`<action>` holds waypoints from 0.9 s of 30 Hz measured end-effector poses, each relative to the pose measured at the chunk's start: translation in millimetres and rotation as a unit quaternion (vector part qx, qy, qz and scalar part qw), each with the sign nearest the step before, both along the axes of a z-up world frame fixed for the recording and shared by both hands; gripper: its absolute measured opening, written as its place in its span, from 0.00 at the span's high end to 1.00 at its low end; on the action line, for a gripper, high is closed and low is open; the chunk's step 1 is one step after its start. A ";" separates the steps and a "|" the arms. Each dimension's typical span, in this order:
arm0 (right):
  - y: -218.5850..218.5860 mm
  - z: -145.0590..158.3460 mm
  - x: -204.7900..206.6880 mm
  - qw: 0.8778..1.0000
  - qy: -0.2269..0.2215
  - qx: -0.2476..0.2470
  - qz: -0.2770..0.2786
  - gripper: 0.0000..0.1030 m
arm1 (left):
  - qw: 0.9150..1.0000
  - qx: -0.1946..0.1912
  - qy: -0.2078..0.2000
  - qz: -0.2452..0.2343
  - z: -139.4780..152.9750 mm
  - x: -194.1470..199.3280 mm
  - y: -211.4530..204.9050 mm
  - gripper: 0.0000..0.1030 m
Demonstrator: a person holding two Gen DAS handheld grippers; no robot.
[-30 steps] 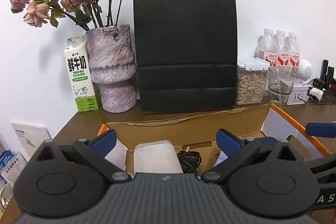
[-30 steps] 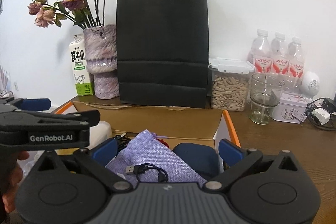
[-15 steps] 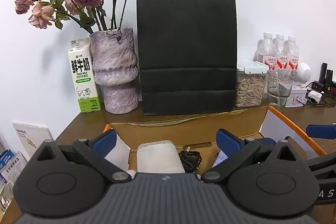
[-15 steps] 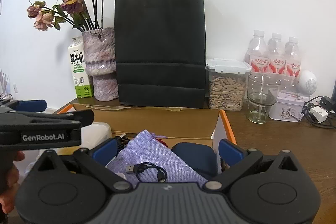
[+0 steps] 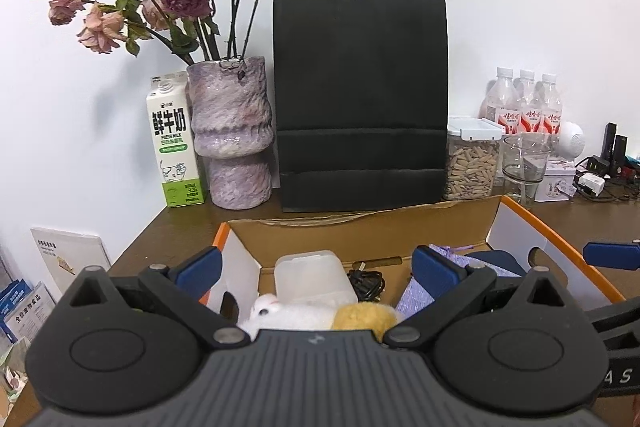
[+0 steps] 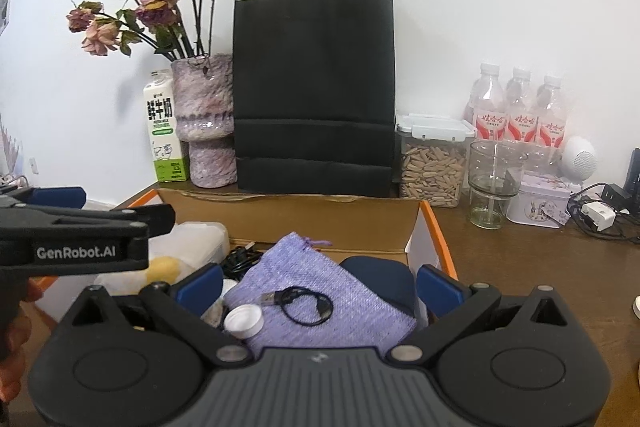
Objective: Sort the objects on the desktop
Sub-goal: 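Lower both tools into the box and open them to release cap and cable, then move both tools back toward the beige block and orange item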
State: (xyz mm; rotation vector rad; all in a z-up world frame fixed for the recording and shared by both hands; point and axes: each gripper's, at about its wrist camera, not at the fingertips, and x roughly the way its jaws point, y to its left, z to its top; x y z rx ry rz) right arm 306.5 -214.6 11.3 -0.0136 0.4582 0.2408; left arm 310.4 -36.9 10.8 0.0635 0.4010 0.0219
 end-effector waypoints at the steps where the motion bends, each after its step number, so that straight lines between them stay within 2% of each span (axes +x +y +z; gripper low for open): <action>1: 1.0 0.1 -3.0 1.000 0.000 -0.001 0.001 0.00 | 1.000 -0.001 -0.001 0.000 0.5 -3.3 0.9 0.00; 15: 19.4 6.2 -50.0 1.000 -0.012 -0.006 0.005 0.00 | 1.000 0.000 0.004 0.004 -0.6 -48.9 16.5 0.00; 27: 56.5 -5.3 -82.9 0.999 -0.003 -0.028 0.037 0.00 | 0.999 0.001 0.019 0.032 -13.4 -88.2 75.1 0.00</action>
